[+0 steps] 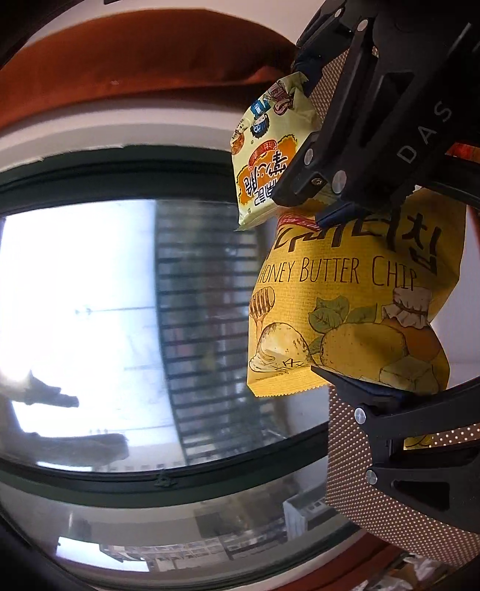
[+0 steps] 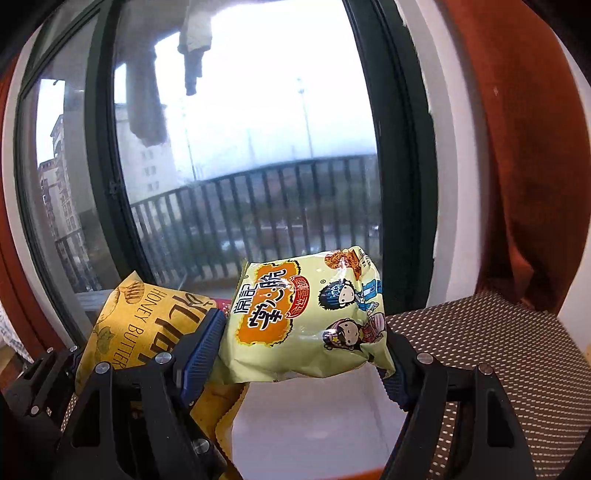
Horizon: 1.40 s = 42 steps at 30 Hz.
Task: Organize snacks
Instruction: 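Lift both bags and carry them over the orange box, then open both tools to drop the bags into the box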
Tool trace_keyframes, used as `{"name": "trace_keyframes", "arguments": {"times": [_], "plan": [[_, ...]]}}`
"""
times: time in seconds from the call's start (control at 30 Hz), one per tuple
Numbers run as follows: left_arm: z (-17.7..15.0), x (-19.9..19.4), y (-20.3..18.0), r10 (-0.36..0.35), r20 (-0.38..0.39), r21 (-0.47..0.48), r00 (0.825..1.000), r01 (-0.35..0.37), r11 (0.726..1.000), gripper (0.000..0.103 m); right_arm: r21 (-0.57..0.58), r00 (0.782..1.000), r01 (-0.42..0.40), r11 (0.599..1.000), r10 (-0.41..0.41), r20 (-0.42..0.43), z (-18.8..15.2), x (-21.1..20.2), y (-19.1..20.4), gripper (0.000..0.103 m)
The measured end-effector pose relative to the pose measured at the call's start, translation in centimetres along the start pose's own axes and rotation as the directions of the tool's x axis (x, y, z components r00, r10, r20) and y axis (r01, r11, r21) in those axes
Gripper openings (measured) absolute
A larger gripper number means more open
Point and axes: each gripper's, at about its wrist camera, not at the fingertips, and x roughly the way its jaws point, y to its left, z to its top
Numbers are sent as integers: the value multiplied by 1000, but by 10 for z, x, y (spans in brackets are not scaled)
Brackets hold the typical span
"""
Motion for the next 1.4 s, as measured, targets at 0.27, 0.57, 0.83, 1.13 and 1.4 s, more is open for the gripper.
{"name": "trace_keyframes", "arguments": {"times": [0.27,0.57,0.83,1.13,1.4], "plan": [[-11,60,6,-27,-182,-52,983,18,998,72,26,989,13,1000,-9,-149,-8,60,-6,78],[-16,89,-1,-85,-309,-49,947,74,996,76,12,964,59,998,-54,-262,-18,88,-3,79],[-10,97,-4,-107,-336,-58,936,93,994,79,-52,949,74,996,-87,-304,-13,97,4,87],[-7,83,-4,-123,-318,-47,940,114,992,84,-44,947,54,998,-66,-316,-13,89,-2,94],[-9,56,-7,-93,-278,-16,956,93,996,84,-59,953,72,996,-86,-289,-15,67,-1,94]]}}
